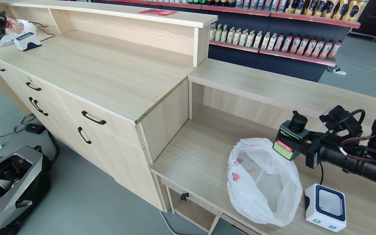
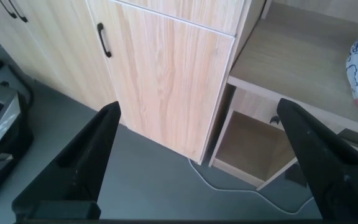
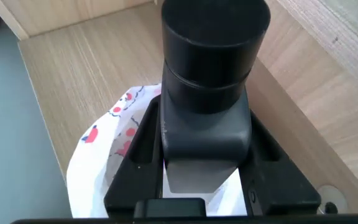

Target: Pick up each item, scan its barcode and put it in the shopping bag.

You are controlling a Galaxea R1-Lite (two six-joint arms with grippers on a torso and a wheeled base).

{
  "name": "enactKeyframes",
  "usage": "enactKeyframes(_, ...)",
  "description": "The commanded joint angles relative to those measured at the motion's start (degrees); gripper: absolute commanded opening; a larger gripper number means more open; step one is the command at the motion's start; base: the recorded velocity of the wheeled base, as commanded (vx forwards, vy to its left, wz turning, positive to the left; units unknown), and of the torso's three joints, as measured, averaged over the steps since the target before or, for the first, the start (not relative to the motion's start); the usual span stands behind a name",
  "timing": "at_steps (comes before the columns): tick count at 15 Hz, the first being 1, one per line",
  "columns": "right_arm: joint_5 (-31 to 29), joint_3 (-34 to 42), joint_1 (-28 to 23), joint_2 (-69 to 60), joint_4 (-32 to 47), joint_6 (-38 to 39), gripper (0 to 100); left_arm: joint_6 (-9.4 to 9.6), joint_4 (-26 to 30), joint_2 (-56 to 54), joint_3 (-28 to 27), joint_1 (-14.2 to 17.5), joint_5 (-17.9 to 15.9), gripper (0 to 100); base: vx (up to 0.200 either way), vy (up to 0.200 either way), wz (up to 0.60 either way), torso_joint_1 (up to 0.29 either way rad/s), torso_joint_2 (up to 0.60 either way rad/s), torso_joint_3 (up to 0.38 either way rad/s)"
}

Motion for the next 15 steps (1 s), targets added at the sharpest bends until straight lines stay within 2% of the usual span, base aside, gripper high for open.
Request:
enactKeyframes(1,4.4,0.3,-2.6,10.3,-5.5,0.0,0,-0.02,-0.1,0.0,0.0,0.0,0.0,100,0.0,0.0,0.0,0.0,0.0,0.0)
enactKeyframes(5,7.7,0.7,-4.0,19.0,-14.7,-0.2,0,-0.02,-0.1,0.0,-0.1,0.0,0.1,100,0.0,0.0,0.0,0.0,0.0,0.0)
enactKeyframes(7,9.3,0.7,-4.3,22.0,-16.4,-0.4,0,-0.02,-0.1,0.0,-0.1,0.0,0.0,100,0.0,0.0,0.0,0.0,0.0,0.0)
enactKeyframes(10,9.5,0.6,-4.3,27.5,-23.0,-0.6,0,-0.02,-0.1,0.0,0.0,0.0,0.1,100,0.0,0.0,0.0,0.0,0.0,0.0)
enactKeyframes(15,9.5,0.1,-4.7,34.3,-28.4,-2.7,0,-0.02,-0.1,0.0,0.0,0.0,0.0,100,0.0,0.0,0.0,0.0,0.0,0.0)
